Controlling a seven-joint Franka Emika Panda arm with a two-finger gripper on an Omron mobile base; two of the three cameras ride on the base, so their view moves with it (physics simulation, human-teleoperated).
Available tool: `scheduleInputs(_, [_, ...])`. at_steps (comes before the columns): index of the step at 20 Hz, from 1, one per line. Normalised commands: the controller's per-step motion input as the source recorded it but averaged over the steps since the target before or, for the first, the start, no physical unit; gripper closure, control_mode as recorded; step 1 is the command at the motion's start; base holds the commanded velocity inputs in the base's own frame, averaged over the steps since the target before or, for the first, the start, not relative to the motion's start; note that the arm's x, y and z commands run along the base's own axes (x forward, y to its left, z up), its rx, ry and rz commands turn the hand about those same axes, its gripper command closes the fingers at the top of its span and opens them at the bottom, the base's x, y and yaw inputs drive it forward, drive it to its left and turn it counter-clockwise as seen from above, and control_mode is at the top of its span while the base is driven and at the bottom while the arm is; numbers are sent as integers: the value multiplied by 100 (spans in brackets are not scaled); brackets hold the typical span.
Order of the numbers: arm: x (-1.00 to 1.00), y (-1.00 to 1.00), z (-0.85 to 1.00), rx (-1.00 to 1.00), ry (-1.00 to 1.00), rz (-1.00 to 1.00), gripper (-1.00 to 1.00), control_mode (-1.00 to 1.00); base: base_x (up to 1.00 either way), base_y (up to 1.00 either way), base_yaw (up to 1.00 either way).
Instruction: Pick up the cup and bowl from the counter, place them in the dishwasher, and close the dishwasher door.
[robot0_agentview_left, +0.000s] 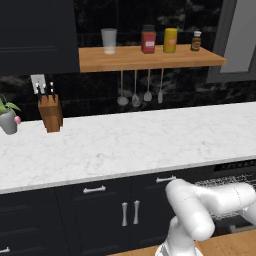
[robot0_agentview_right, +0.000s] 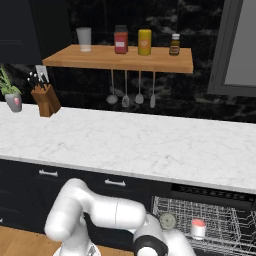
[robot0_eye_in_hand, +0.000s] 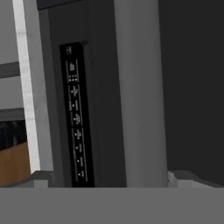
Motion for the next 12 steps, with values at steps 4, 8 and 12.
scheduleInputs(4, [100, 8, 0, 0, 1, 0, -100, -100, 0, 0, 0])
scheduleInputs(8, [100, 8, 0, 0, 0, 0, -100, -100, 0, 0, 0])
scheduleInputs(12, [100, 11, 0, 0, 0, -1, -100, -100, 0, 0, 0])
